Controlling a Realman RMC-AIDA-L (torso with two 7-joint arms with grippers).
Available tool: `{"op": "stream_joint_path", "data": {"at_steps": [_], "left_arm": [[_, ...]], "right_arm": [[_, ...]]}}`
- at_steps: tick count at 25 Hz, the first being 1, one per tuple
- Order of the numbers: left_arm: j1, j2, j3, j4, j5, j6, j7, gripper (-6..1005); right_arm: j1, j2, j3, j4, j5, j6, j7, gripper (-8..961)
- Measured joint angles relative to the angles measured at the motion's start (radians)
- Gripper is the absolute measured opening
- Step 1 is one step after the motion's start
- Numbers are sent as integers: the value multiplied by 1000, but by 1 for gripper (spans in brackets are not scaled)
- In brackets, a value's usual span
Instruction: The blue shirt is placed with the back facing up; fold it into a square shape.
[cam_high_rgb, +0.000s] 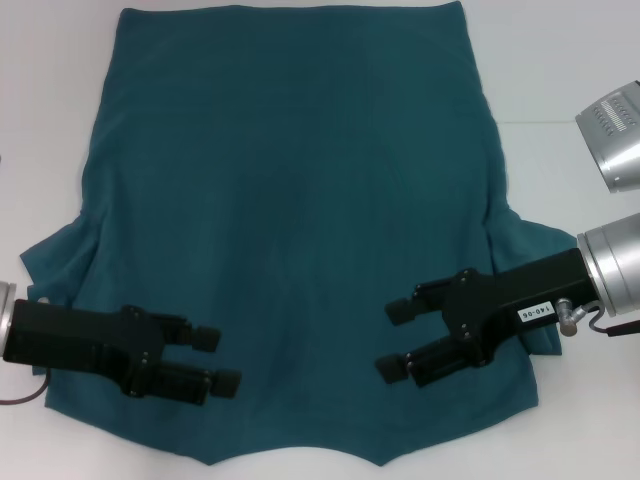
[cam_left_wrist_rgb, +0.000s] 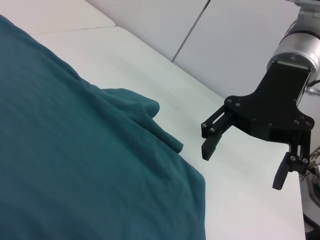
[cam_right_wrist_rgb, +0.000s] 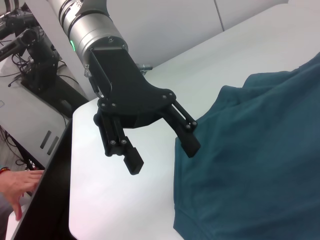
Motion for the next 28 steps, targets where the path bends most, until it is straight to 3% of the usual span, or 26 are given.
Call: {"op": "stream_joint_path", "data": {"at_steps": [19,22,24,28], "left_arm": [[4,-3,-12,0,0,1,-4,843],[5,-11,-115,1,0,-28,-26,843],[5,-14,-267,-6,0,-55,-85,842],[10,0,-383,-16,-1,-63,-222,842]], "right_arm": [[0,0,15,7,-1,4,5,922],[3,0,81,8,-1,21,61,922],[10,-5,143,9,9,33,135,922],[16,-31,191,10,88,39,321,922]]}}
